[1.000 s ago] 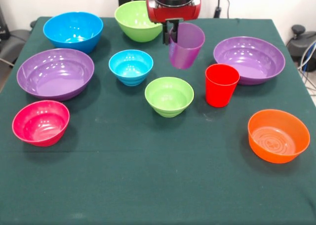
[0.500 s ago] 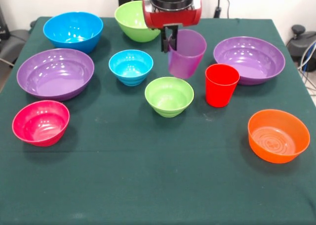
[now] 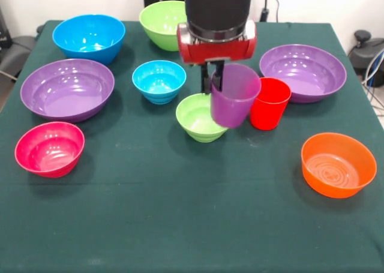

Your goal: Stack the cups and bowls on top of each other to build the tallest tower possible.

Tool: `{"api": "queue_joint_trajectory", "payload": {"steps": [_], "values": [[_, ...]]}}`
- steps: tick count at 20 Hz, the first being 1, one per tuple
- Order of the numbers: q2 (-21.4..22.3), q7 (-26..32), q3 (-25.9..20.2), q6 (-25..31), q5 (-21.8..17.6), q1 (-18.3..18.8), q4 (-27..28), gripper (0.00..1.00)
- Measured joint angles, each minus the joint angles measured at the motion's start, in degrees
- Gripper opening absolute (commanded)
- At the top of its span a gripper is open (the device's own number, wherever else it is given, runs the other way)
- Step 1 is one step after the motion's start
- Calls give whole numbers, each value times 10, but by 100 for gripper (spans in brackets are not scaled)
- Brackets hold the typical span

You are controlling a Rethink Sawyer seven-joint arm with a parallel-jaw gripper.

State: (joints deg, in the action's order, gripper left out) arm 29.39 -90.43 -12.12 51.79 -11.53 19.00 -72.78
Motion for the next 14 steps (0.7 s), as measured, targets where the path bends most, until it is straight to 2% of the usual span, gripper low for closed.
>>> {"api": "queue_joint_trajectory", "payload": {"steps": [5, 14], "values": [[-35, 0, -10, 0, -19, 7, 46, 0], [-118, 23, -57, 0, -61, 56, 113, 0]]}}
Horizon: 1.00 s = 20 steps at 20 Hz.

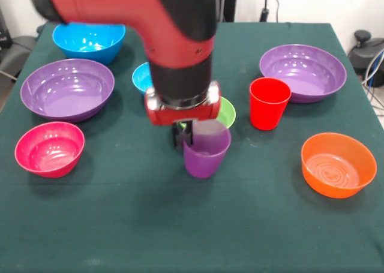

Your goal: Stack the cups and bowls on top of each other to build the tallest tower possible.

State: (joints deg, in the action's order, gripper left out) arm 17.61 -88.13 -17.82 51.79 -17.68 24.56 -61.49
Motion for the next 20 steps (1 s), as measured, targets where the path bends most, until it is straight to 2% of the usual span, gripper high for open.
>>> {"api": "queue_joint_trajectory", "payload": {"steps": [8, 14, 20], "values": [[-35, 68, -50, 6, -6, 48, 44, 0], [-52, 112, -78, 24, -7, 60, 70, 0], [-59, 120, -88, 30, -7, 60, 83, 0]]}}
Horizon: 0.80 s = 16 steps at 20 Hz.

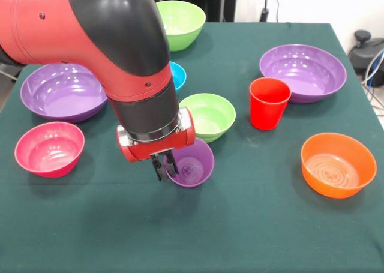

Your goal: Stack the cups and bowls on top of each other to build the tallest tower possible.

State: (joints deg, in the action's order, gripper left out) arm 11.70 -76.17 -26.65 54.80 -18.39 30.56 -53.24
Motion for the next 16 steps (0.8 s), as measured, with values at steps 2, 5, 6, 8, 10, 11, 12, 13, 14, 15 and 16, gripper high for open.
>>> {"api": "queue_joint_trajectory", "payload": {"steps": [2, 5, 6, 8, 10, 11, 12, 13, 14, 15, 16], "values": [[0, 0, 0, 0, 0, 0, 0, 0], [0, 0, 0, 0, 0, 0, 0, 0], [0, 0, 0, 0, 0, 0, 0, 0], [0, 0, 0, 0, 0, 0, -1, 0], [2, 0, 0, 0, 0, 0, -3, 0], [4, 0, 0, 0, 0, 0, -6, 0], [6, 0, 0, 0, 0, 0, -9, 0], [9, 0, 0, 0, -1, 0, -15, 0], [12, 0, 0, -1, -2, 1, -20, 0], [14, 0, 0, -1, -2, 1, -24, 0], [16, 0, 0, -1, -2, 1, -30, 0]]}}
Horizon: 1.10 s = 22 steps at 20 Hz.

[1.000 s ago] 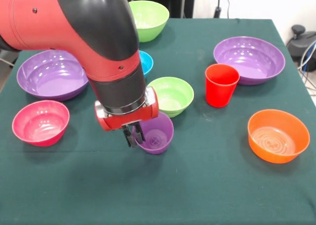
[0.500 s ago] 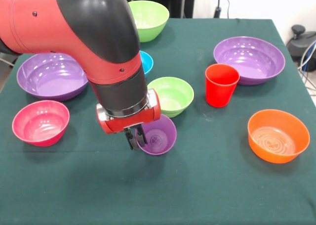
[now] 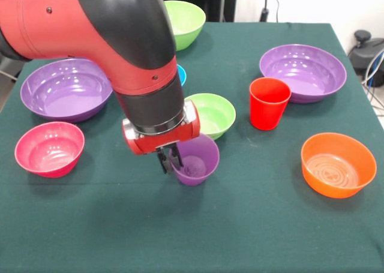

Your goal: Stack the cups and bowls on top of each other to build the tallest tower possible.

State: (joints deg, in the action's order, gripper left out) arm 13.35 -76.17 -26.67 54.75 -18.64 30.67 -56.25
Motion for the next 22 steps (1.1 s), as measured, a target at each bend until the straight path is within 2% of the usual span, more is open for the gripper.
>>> {"api": "queue_joint_trajectory", "payload": {"steps": [6, 22], "values": [[7, 0, 0, 0, -2, 0, -20, 0], [0, 0, -19, -13, -4, 10, -18, 0]]}}
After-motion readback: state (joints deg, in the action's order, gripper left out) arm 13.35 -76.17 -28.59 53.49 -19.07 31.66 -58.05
